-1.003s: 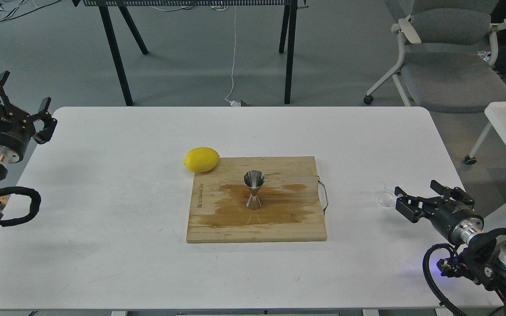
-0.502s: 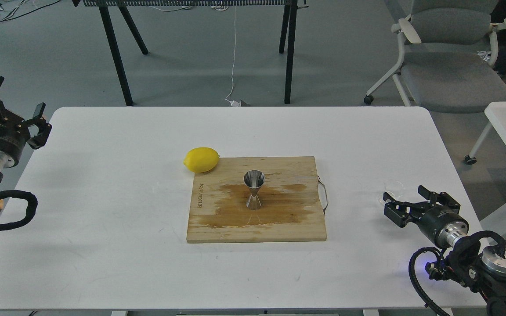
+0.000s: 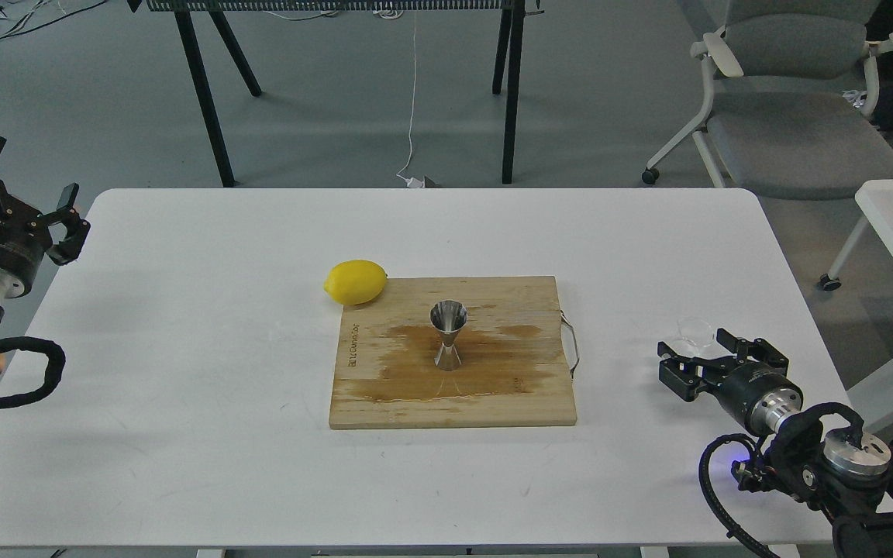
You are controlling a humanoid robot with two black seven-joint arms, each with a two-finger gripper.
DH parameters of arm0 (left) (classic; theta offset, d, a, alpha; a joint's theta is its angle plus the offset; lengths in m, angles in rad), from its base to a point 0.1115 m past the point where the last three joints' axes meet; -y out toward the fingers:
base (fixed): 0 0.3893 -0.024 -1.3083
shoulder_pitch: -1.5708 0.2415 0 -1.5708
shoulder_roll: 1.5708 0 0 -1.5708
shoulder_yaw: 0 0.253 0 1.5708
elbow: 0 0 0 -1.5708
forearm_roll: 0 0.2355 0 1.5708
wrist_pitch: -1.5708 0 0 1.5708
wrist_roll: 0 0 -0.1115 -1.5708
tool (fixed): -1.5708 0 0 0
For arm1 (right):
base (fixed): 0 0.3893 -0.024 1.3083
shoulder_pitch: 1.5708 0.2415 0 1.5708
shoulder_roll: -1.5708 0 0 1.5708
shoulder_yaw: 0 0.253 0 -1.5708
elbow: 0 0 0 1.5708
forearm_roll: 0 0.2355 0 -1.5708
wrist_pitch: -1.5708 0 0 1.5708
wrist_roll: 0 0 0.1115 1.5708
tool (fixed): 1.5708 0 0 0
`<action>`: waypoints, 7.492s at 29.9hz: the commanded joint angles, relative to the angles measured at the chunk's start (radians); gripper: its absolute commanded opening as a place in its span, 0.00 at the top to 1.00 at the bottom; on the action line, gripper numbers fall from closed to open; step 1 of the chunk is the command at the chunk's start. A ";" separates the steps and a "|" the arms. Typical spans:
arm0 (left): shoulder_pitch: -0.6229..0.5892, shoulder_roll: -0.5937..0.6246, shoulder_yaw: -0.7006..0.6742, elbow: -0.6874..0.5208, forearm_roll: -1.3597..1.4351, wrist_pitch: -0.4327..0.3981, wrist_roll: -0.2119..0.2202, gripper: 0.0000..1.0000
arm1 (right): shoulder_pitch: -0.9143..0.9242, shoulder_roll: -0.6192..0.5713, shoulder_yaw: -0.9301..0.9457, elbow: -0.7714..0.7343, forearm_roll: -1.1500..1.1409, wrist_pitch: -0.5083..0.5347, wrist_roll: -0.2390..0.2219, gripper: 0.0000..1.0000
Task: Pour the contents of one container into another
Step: 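Move the right gripper down to the small clear glass and grasp it, then lift the clear glass with the right gripper and bring it above the jigger, then tilt the clear glass with the right gripper to pour into the jigger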
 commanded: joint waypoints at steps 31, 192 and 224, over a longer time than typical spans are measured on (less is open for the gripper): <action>0.021 -0.014 -0.002 0.014 -0.001 0.000 0.000 0.08 | 0.020 0.021 -0.001 -0.044 -0.036 0.013 0.002 0.30; 0.040 -0.074 0.000 0.091 0.002 0.000 0.000 0.06 | 0.978 0.044 -1.110 0.281 -1.099 -0.021 0.000 0.76; 0.050 -0.074 0.000 0.091 0.002 0.000 0.000 0.06 | 1.019 0.058 -1.152 0.289 -1.173 -0.020 0.005 0.76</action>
